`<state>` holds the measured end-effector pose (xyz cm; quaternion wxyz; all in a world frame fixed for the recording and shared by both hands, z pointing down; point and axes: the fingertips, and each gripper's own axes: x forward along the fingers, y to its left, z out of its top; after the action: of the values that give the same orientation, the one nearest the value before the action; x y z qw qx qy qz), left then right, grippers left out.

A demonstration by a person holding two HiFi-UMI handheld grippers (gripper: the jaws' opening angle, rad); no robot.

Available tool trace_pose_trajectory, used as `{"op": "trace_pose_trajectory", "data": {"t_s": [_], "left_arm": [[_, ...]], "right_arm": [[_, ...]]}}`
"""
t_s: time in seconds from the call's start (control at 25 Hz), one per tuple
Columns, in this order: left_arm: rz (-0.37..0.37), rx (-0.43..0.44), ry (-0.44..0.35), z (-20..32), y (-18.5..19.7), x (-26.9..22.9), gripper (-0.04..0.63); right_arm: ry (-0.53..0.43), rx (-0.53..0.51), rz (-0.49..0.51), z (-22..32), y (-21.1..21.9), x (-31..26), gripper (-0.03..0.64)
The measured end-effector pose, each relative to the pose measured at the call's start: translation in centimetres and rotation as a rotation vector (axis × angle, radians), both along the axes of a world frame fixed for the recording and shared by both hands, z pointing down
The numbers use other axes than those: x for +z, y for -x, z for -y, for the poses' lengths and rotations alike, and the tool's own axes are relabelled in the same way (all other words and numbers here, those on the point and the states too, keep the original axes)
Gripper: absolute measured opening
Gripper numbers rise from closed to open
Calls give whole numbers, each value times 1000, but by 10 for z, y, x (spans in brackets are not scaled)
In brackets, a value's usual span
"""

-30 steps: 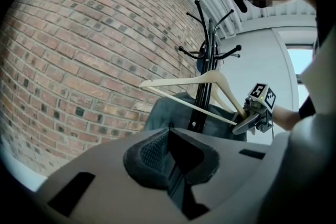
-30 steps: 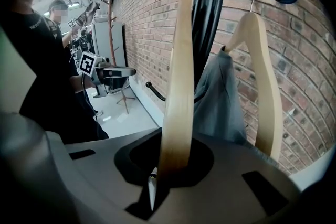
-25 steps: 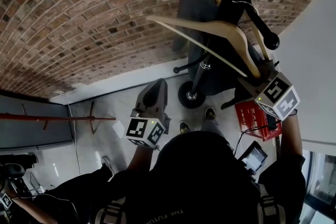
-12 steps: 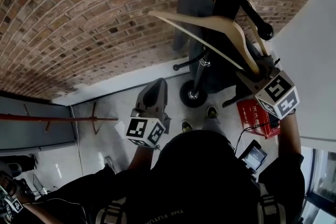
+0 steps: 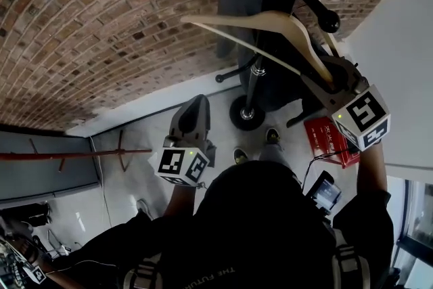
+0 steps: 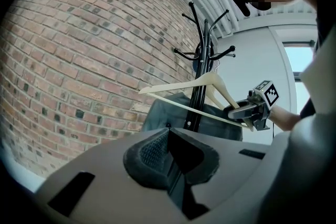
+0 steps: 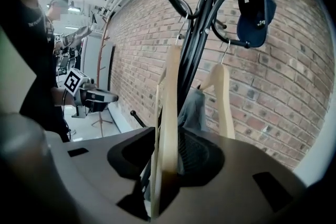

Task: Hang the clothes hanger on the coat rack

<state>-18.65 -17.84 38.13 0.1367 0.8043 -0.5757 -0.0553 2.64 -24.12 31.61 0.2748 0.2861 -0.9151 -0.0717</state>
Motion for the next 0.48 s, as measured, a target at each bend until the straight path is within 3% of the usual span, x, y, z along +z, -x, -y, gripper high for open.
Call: {"op": "trace_pose_trajectory", "data": {"t_s": [0.24, 0.48], "left_arm": [[5, 10, -15, 1, -6, -6, 20], [11, 35, -33, 6, -17, -10, 20]], "right_arm": [[-112, 31, 94, -5, -6, -33, 141], [-201, 68, 103, -12, -13, -49, 141]]}}
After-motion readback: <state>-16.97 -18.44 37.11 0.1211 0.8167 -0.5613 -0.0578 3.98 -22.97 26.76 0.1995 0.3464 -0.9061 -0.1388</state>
